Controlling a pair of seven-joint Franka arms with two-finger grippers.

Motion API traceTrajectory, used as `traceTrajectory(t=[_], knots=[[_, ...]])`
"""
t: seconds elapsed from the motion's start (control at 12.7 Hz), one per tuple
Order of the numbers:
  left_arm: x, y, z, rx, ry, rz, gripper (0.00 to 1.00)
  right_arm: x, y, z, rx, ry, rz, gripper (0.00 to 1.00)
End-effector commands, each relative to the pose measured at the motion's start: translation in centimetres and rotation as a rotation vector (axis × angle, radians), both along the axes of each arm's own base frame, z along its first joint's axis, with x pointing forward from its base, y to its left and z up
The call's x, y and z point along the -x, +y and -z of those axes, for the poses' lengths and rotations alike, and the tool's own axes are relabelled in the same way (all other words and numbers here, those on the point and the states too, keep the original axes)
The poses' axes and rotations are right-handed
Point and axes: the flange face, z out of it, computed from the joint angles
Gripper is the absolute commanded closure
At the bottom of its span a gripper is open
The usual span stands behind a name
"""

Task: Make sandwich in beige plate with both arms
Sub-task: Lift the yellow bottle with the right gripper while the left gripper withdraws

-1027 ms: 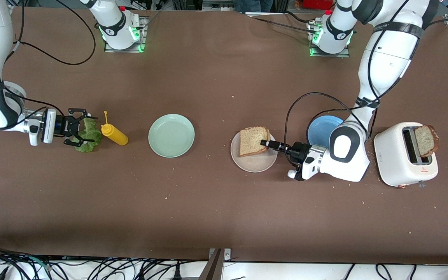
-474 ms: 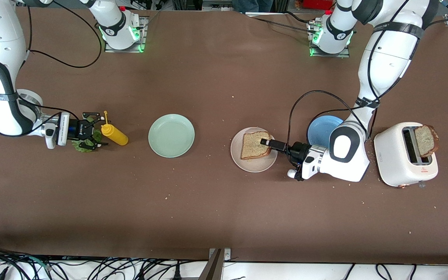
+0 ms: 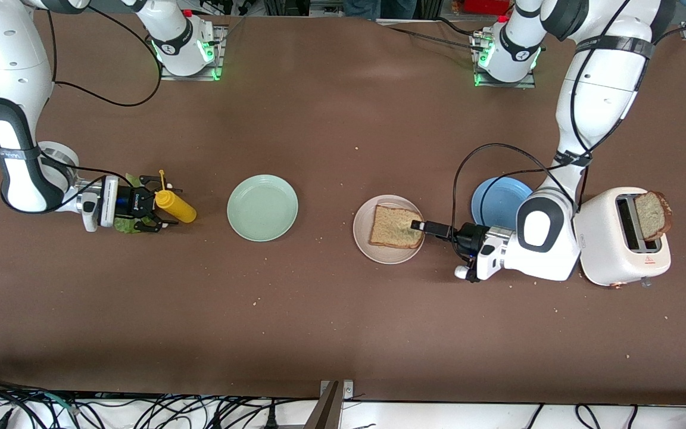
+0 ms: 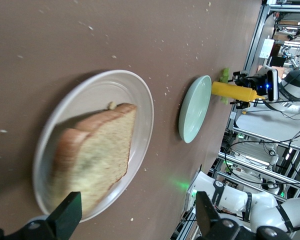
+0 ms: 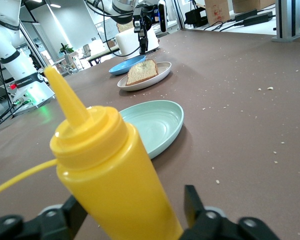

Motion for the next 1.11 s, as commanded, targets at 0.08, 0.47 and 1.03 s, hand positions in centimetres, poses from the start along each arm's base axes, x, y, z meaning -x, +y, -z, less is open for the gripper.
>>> traceTrajectory(t=[0.08, 0.47, 1.03], knots=[[-0.6, 3.2, -2.6, -0.190, -0.012, 0.059, 0.00, -0.4, 0.4, 0.7, -0.016, -0.042, 0.008, 1.00], [-2.6, 10.3, -8.9, -0.517, -0.160, 0.168, 0.00, -4.1, 2.9, -3.5, 0.099, -0.017, 0.011, 1.00], [-2.0, 17.1, -17.9, -0.737, -0.205, 0.129, 0.00, -11.2, 11.3, -14.9, 0.483, 0.043, -0.074, 1.00]])
